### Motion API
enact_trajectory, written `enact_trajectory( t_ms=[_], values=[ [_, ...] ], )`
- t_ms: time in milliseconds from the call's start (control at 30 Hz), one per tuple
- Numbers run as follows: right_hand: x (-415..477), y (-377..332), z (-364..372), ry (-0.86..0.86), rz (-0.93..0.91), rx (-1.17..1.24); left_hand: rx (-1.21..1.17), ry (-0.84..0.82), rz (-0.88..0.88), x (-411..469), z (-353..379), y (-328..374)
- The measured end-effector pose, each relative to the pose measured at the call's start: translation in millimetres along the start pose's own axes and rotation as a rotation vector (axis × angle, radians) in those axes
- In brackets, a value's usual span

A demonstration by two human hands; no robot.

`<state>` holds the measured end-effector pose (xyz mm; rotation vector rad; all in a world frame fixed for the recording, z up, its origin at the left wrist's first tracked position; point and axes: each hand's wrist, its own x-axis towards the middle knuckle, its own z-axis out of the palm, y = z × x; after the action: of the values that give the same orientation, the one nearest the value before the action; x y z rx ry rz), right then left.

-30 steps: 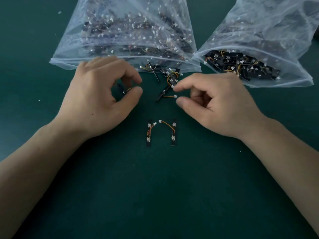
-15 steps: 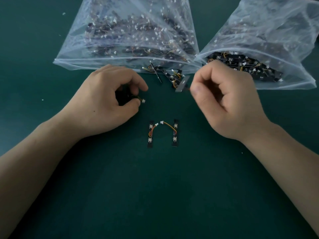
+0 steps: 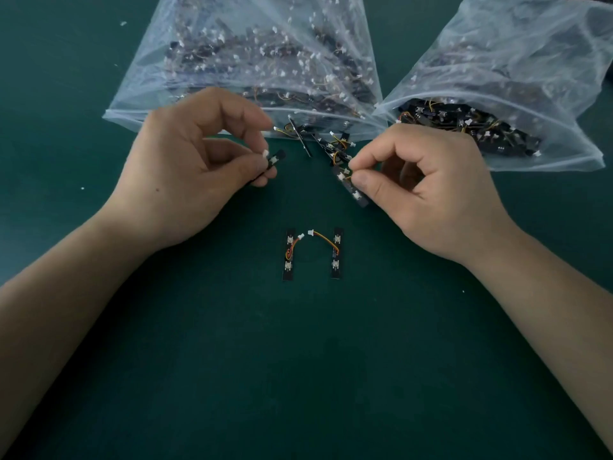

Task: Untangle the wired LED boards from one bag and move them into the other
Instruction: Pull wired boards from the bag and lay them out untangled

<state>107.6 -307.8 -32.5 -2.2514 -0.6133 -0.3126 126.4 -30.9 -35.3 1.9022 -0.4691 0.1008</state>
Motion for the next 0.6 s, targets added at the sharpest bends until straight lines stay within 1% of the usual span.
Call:
enact_trajectory(
  t_ms=[100,200,300,433,500,600],
  values=[
    [1,1,1,0.005,-0.005,-0.002,-0.020,-0.019,-0.042,1,-2,-3],
    [1,1,2,0.011,0.002,-0.003,0.041,-0.041,-0.053,0,1,-4],
    [0,2,3,0.000,0.016,0.011,0.110,-0.042,-0.012,-3,3,1],
    [1,0,3,-0.055,0.036,0.006,0.398,-0.036,0.125,-5,4,5],
    [0,0,2,-0.072,0.039,-0.015,0.430,-0.027,0.119,-6,5,6],
    [0,-1,0,-0.080,0.066,-0.009,0.397,-0.047,0.121,-7,3,7]
  ],
)
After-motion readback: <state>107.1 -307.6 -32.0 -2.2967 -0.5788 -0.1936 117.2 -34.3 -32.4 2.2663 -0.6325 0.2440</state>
